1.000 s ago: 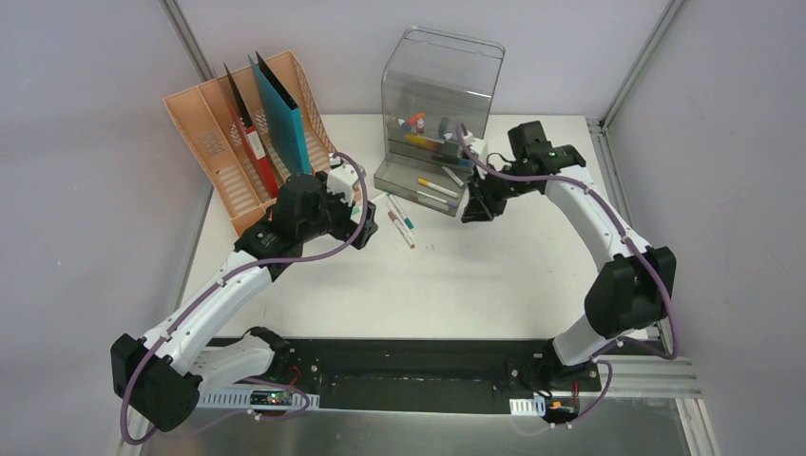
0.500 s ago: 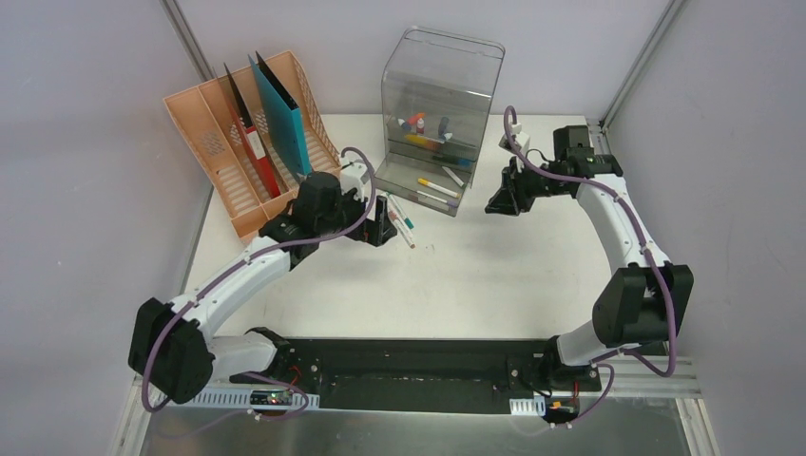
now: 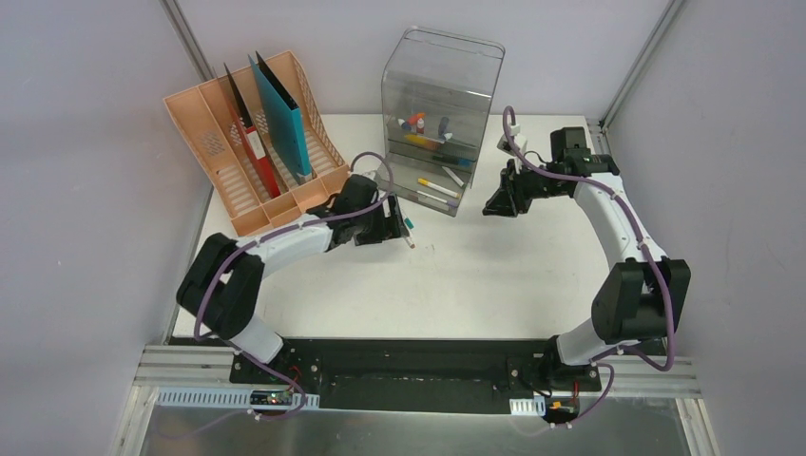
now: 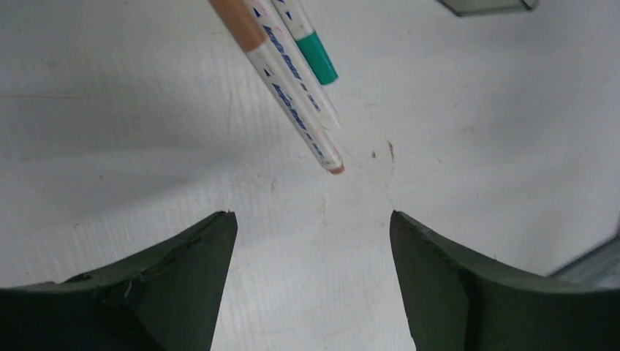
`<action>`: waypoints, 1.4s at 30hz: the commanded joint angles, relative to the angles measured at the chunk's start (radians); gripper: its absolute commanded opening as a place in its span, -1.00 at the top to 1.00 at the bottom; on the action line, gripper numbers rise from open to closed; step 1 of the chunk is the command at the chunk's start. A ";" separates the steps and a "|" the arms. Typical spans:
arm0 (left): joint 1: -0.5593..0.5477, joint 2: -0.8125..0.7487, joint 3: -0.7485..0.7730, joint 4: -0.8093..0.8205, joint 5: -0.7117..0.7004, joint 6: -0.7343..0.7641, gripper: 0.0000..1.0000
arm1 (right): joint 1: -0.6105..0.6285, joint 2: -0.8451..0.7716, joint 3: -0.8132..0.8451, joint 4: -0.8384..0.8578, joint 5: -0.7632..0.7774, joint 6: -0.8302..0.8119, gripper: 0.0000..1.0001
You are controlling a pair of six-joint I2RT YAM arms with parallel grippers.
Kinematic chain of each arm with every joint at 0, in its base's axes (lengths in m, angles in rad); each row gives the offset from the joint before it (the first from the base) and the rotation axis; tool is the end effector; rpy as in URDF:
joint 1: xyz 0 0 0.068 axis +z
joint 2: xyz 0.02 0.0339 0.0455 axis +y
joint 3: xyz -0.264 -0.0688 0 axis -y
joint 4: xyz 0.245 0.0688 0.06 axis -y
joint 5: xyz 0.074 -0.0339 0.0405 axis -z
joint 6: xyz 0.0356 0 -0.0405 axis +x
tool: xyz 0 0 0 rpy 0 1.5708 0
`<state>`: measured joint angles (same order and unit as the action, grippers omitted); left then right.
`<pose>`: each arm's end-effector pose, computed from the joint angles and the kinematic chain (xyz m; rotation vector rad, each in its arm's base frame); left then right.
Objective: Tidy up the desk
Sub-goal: Pick up the stationery from the center of the board.
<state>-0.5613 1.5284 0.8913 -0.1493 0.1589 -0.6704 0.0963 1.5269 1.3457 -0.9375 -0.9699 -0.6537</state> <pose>0.2667 -0.1743 0.2025 -0.0538 2.4849 -0.7550 0.2971 0.0582 0.3074 -1.0879 2.0124 1.0068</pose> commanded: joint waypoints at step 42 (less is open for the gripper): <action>-0.186 0.449 0.520 -0.478 -0.487 -0.162 0.28 | 0.003 0.009 0.005 -0.010 -0.042 -0.064 0.44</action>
<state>-0.7452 1.9652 1.4002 -0.6216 -0.3134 -0.8486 0.0967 1.5337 1.3457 -0.9470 -0.9737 -0.6853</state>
